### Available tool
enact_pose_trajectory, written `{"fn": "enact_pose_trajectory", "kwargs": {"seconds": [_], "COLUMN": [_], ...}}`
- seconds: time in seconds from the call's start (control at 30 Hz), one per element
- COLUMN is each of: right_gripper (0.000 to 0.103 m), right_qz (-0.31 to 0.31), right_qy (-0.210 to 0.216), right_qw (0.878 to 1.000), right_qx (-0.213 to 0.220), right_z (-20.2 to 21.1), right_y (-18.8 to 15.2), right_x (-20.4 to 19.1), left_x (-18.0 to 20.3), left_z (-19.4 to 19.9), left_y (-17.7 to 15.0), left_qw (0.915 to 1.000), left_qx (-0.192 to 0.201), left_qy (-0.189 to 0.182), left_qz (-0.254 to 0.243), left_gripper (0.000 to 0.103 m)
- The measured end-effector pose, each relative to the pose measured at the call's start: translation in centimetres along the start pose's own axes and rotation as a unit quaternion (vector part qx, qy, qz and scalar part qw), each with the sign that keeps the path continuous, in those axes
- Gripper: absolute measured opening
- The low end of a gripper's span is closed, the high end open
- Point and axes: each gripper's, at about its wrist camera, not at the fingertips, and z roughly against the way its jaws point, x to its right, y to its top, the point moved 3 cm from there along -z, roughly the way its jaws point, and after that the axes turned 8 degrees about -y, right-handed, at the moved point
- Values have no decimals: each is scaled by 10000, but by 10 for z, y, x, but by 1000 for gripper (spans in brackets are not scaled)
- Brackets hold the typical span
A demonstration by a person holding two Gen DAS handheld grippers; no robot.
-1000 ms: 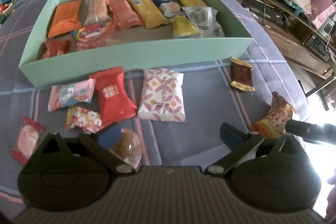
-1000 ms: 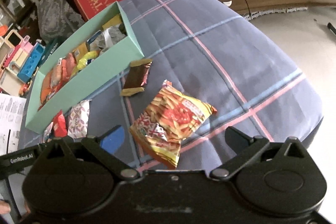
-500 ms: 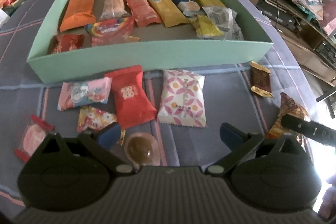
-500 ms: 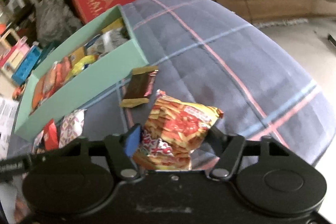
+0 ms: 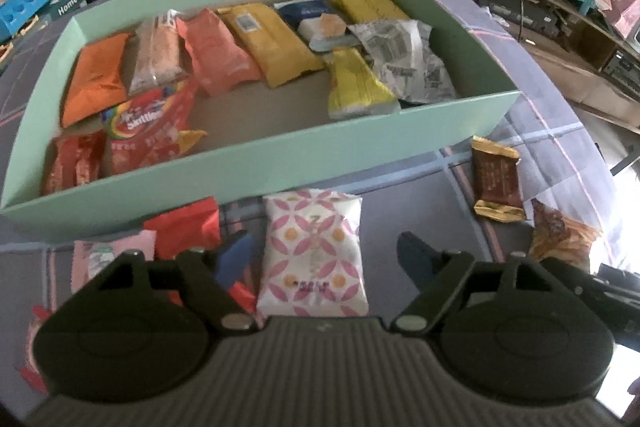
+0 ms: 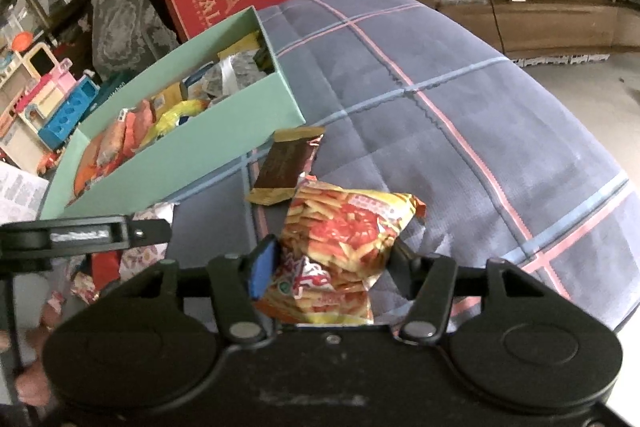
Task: Organize snacks
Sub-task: 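Grasp pink patterned packet with left tool while right tool grasps red chip bag, then carry both held packets over the mint-green box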
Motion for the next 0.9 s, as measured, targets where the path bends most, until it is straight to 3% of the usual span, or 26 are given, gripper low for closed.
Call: {"fn": "enact_pose_trajectory", "kwargs": {"seconds": [0.17,0.23,0.27,0.3,0.67,0.9], "right_gripper": [58,58,58,58,44,41], "right_qz": [115,147,150,143,-92,-204], "right_qy": [10,38,59,87,301,311], "right_qw": [9999,9999,9998,9998,9995,9993], "right_qx": [74,82,78,73,19,37], "right_z": [-1,-2,-3,-4,3,17], "right_y": [-1,0,1,1,2,3], "right_x": [-3,-6,-7,-7,-6,-5], "left_x": [1,4,6,7,9,10], "left_z": [-9,-10,-8,-6,9,26], "left_y": [-5,-6,-6,-6,-19,-23], "left_qw": [9998,9994,9991,9990,9995,9991], "left_qx": [-57,-13,35,64,2,107], "left_qy": [121,210,264,237,-79,-318], "left_qz": [-134,-267,-330,-366,-316,-256], "left_gripper": [81,72,57,51,50,50]}}
